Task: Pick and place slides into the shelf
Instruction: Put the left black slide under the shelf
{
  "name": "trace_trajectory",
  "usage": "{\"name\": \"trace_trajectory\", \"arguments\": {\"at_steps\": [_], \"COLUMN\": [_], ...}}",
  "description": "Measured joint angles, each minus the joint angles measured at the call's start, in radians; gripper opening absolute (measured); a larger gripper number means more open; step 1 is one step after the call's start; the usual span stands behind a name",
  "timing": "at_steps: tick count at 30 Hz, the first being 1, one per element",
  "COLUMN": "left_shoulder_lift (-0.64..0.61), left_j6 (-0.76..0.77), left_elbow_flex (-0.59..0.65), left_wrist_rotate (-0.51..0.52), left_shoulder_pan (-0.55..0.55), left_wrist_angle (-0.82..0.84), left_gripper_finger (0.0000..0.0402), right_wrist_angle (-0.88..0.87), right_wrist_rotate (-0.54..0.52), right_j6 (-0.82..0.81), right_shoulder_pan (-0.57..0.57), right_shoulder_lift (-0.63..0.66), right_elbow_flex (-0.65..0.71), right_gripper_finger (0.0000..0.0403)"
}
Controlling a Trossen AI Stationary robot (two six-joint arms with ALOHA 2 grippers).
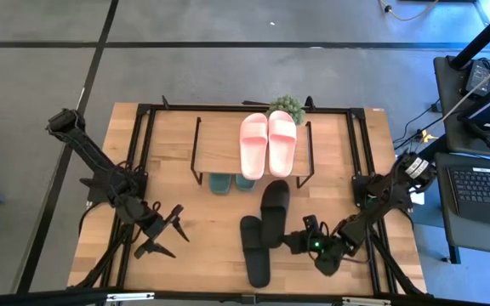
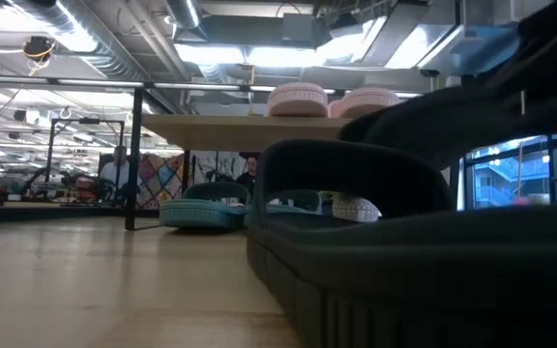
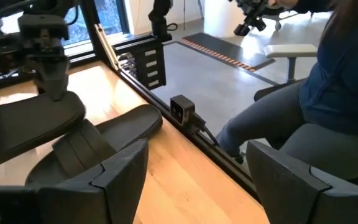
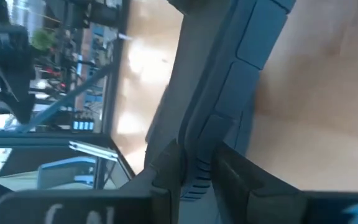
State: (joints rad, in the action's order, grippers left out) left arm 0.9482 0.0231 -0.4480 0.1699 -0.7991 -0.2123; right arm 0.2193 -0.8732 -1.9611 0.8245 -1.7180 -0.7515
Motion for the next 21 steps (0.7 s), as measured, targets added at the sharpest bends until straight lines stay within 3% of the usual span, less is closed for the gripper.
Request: {"name": "trace_trajectory", "arguments": {"at_steps": [12,21], "left_shoulder_lift": [0.000,0.000], "left_j6": [0.020,0.022], "left_elbow_flex": [0.000,0.000], "left_wrist_rotate": [0.000,0.000], "left_shoulder_pan": [-0.001,-0.001], "left_wrist_angle": [0.026,0.029], "left_gripper_finger": [0.0263,0.0263], "right_wrist_angle": [0.278,0.365], "right_wrist_rotate": [0.008,0.048], "right_j6": [0.083,0.129], "right_shoulder_pan": [-0.077,-0.142], "right_shoulder_lift": [0.000,0.007], "right_elbow_flex": [0.215,0.295], "right_gripper_finger": [0.0072,0.0072]}}
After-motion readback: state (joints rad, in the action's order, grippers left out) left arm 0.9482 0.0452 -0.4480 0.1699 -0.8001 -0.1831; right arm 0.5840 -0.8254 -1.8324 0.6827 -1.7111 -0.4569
